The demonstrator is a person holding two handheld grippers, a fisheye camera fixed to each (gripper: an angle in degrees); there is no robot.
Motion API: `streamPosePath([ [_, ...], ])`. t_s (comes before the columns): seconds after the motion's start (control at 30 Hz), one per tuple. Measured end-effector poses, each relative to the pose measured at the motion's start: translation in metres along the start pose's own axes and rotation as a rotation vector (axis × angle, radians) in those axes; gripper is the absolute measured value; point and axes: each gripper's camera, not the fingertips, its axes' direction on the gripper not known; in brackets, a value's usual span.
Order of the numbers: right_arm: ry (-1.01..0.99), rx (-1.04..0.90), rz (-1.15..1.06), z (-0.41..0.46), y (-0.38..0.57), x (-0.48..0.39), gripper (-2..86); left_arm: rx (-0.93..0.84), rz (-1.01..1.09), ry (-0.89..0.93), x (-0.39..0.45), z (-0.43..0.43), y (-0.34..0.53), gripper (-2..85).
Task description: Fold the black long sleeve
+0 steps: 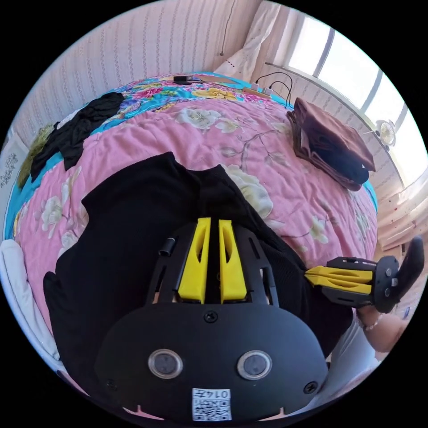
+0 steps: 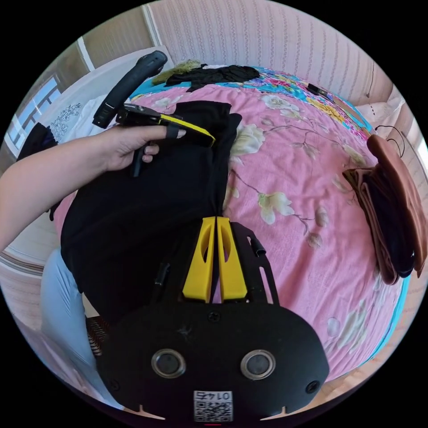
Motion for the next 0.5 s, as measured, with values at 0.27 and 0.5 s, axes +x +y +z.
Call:
streamPosePath([
  [0.27,0.043,0.149,-0.027,-0.073,0.024,-0.026,-0.2,0.292,0.038,0.117,-0.003,-0.126,0.143,-0.7],
  [0.5,0.009,0.139,-0.274,-0.074,0.004,-0.122,0.2,0.335,-0.254,-0.035,-0.036,-0.192,0.326,-1.0],
])
